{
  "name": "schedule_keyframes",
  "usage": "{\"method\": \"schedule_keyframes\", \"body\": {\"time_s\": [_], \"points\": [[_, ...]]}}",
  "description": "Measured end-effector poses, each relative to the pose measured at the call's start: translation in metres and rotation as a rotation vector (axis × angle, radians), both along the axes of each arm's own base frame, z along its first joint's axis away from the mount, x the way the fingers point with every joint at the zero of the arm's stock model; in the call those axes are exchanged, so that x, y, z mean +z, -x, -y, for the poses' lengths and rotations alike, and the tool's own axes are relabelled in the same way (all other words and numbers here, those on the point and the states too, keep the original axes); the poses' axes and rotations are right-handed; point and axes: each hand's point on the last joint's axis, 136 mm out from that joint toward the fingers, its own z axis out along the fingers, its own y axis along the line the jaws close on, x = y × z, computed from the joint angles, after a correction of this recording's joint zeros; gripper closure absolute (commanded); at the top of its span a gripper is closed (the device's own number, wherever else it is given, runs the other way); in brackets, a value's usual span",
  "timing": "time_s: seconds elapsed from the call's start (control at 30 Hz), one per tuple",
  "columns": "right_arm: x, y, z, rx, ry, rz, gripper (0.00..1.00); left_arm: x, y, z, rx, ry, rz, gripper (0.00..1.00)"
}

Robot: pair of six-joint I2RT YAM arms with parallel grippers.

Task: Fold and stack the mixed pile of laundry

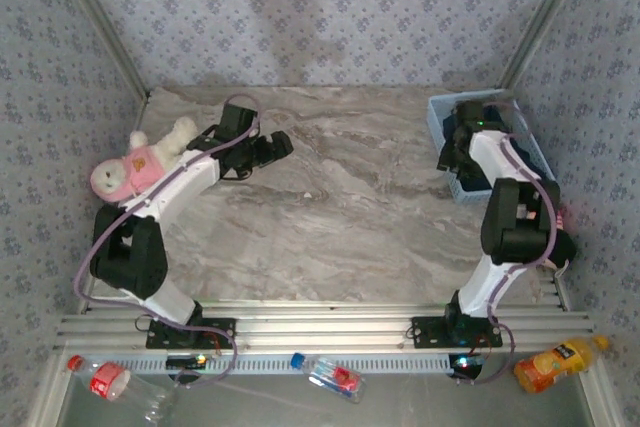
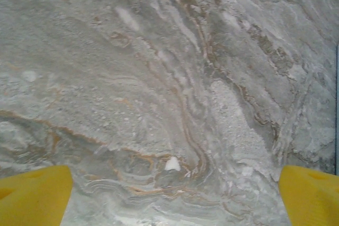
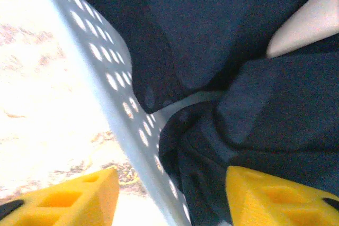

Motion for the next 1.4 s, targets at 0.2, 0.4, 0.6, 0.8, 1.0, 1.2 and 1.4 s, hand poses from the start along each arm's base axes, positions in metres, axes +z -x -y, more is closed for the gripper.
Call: {"method": "schedule_keyframes", "body": {"time_s": [0.2,0.4,0.6,0.8,1.0,1.2,1.4], "points": [[0.044,-0.001,0.04,-0.145,-0.012,0.147,0.23,0.003,0.002,0.015,-0.035,0.005,0.004,0.0],[0.018,0.001,0.08,-0.267,0.025,0.069,0.37,0.002,0.007,0.013,-0.038,-0.003,-0.002,0.0],[-0.017,-0.008,0.083,-0.273,0.007,-0.031,1.0,0.006,0.018,0.007,-0.032,-0.01,-0.002,0.0],[0.049,-0.018,0.075,-0.259,0.001,0.138,1.0,0.008,0.017,0.005,-0.022,-0.018,0.007,0.0],[0.207,-0.024,0.034,-0.152,-0.041,0.59,1.0,0.008,0.016,0.004,-0.02,-0.019,0.01,0.0],[0.365,0.003,-0.036,0.065,-0.219,1.04,1.0,0.008,0.01,-0.007,0.015,-0.011,0.008,0.0],[0.47,0.037,-0.136,0.409,-0.461,1.269,1.0,0.008,0.001,-0.037,0.1,0.004,0.004,0.0]]}}
